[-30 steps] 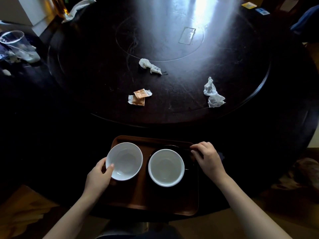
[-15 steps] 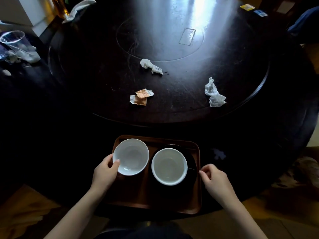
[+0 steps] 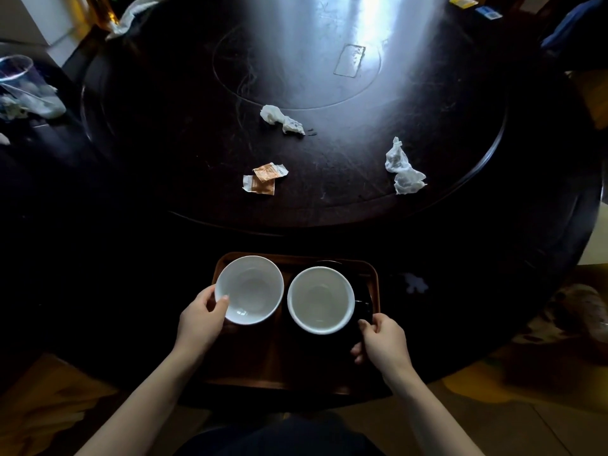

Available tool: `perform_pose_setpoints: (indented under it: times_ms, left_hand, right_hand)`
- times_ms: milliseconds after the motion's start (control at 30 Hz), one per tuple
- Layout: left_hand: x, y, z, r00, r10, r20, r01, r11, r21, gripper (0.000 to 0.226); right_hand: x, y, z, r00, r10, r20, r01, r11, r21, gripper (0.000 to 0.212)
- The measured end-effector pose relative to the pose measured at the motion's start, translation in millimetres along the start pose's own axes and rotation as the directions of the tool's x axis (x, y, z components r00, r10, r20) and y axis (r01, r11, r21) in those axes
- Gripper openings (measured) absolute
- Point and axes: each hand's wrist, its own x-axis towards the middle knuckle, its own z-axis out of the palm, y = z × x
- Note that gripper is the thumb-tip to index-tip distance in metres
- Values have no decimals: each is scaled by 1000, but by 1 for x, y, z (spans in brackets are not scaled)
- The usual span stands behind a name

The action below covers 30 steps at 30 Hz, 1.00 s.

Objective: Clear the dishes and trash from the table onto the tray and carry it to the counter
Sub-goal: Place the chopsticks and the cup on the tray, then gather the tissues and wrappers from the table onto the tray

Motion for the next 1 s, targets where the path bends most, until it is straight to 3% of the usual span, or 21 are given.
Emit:
perform_pose_setpoints:
  times_ms: [300, 433, 533, 633, 733, 867, 1000]
  left_hand:
    - [7, 3, 1, 1000, -8, 6, 9, 1000, -18, 35]
    - [6, 7, 0, 999, 31, 11, -31, 999, 24, 33]
    - [10, 12, -4, 997, 72, 37, -76, 987, 142, 33]
    - [21, 18, -16, 991, 119, 69, -135, 940, 313, 33]
    - [34, 35, -27, 977, 209, 32, -197, 850, 488, 31]
    - [55, 71, -32, 957, 289, 5, -252, 828, 501, 32]
    - [83, 108, -21, 935, 352, 39, -326, 814, 481, 33]
  right_hand:
    - [5, -7, 0, 1000, 19, 18, -20, 997, 73, 4]
    - [8, -5, -5, 997, 55, 54, -60, 994, 90, 34]
    - [11, -5, -8, 995, 66, 81, -73, 994, 86, 37]
    - [15, -9, -15, 993, 22, 113, -11, 995, -101, 18]
    - [24, -14, -25, 988, -23, 155, 72, 944, -321, 23]
    - [41, -34, -49, 978, -204, 40, 200, 876, -438, 13]
    - [65, -78, -79, 942, -326, -79, 264, 865, -426, 13]
